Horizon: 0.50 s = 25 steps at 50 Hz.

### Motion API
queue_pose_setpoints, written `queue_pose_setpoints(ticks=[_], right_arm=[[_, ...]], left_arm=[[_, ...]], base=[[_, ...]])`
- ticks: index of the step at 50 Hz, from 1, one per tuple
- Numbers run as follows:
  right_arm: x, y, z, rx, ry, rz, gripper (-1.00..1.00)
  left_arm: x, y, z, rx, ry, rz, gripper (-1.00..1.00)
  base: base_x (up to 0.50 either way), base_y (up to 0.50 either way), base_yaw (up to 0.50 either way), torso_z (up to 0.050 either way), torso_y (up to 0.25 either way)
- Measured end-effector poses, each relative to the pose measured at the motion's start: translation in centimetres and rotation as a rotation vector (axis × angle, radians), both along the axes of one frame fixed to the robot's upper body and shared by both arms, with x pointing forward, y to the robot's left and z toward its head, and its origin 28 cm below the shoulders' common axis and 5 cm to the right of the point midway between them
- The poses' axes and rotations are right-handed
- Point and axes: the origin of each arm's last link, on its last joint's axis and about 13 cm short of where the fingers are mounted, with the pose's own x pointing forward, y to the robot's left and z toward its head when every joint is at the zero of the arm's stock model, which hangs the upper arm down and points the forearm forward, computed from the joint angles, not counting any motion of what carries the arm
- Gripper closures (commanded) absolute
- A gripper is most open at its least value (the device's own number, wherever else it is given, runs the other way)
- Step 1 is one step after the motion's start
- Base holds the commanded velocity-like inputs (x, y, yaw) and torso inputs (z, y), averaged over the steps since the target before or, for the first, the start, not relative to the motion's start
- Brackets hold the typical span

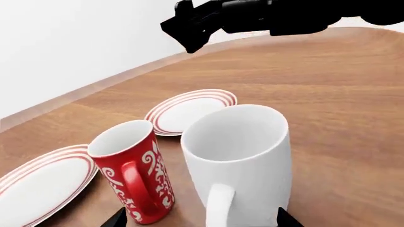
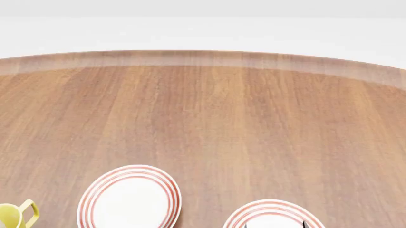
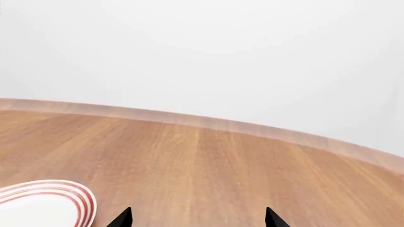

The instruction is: Put the white mug on the left plate.

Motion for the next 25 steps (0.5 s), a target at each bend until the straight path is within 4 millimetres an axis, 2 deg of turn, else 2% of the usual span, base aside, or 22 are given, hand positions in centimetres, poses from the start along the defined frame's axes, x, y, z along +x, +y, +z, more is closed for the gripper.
queue_pose_setpoints(ticks=[25], right_arm=[[0.1, 0.2, 0.3, -0.002, -0.008, 0.005, -1.00]], left_arm=[[-0.1, -0.3, -1.7, 0.024, 0.038, -0.040, -1.00]], base=[[0.00, 0.00, 0.00, 0.000, 0.000]])
